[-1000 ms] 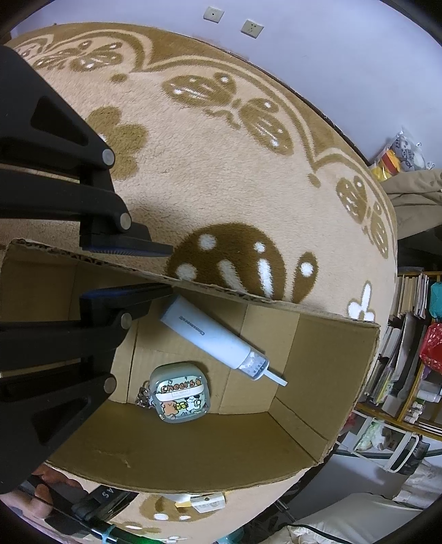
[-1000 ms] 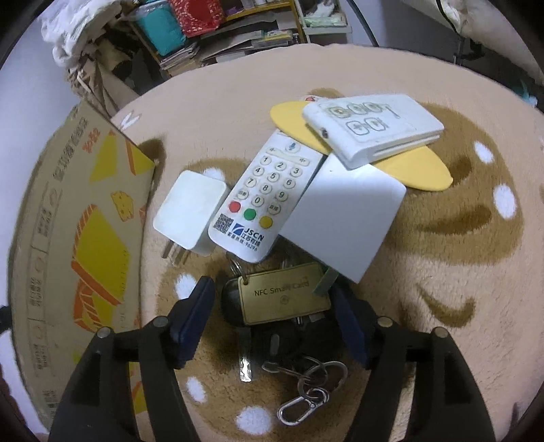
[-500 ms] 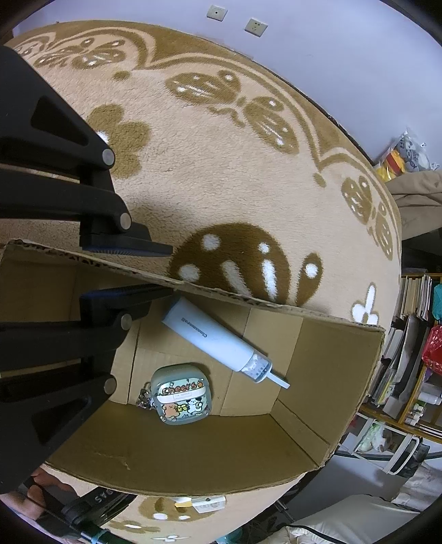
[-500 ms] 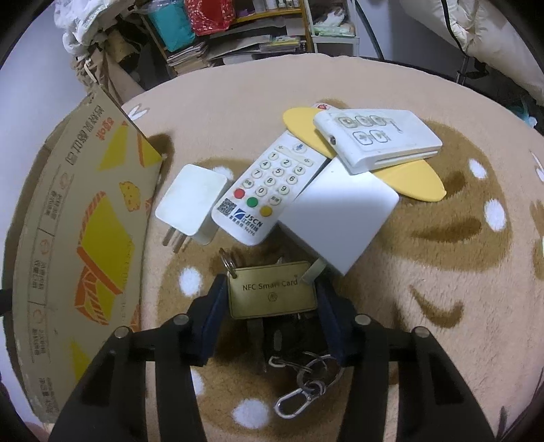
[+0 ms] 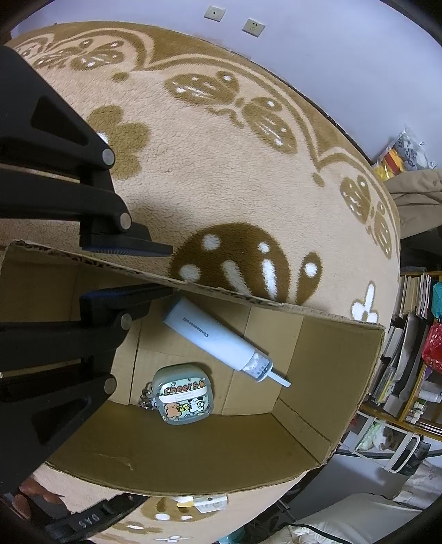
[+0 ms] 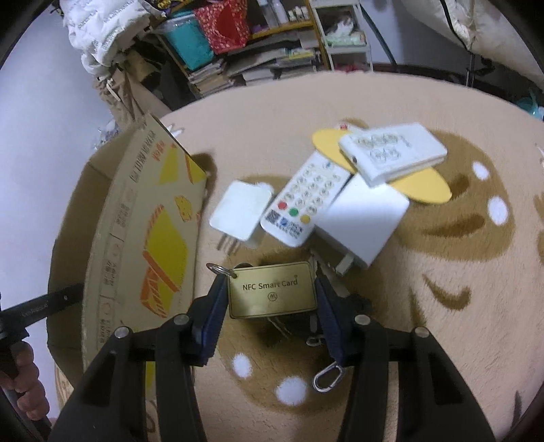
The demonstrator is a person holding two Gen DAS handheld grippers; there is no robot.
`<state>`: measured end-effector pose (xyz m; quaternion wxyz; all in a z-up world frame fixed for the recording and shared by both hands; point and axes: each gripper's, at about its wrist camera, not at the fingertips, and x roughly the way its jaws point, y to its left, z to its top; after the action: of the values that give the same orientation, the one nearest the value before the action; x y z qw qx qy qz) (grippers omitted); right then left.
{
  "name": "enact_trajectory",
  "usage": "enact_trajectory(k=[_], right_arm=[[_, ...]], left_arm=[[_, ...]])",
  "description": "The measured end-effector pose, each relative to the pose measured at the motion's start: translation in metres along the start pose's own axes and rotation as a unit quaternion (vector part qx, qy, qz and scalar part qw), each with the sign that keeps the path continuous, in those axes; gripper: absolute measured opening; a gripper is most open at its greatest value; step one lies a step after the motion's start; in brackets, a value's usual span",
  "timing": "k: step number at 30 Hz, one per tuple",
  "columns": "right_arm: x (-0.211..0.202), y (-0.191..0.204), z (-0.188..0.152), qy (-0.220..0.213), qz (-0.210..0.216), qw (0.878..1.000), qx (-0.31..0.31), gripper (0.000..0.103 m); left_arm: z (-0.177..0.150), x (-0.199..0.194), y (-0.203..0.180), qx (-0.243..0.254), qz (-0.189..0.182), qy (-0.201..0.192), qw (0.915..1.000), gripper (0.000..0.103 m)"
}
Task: Organize rigid objects
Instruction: 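Grasp the NFC Smart Card tag with the right tool and lift it, then carry the card over the box and release it inside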
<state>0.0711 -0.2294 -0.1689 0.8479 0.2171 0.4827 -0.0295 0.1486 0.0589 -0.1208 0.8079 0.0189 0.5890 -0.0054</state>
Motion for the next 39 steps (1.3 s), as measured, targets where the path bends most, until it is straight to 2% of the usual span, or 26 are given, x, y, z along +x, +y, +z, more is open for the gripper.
enact_trajectory(k=[8,12,22,28,39], right_arm=[[-0.027,0.026,0.021,-0.039,0.029,0.999,-0.008,0.055],[-0.044,0.043,0.035,-0.054,0.058,0.997,-0.014,0.055],[-0.075,0.095,0.059,-0.093,0.075,0.991,-0.067,0.055],[-0.070,0.128,0.070,-0.089,0.079,0.988,-0.097,0.055],[-0.026,0.155,0.063,-0.037,0.068,0.988,-0.131,0.055]], left_arm=[[0.000,0.000,0.000,0.001,0.000,-0.001,1.0000,0.014],[-0.001,0.000,-0.001,0.004,0.003,-0.002,1.0000,0.014],[-0.001,0.000,-0.005,0.009,0.006,0.000,0.9999,0.014],[-0.001,0.001,-0.004,0.009,0.005,0.002,0.9999,0.013],[0.000,0.002,-0.003,0.012,-0.001,-0.001,0.9999,0.011]])
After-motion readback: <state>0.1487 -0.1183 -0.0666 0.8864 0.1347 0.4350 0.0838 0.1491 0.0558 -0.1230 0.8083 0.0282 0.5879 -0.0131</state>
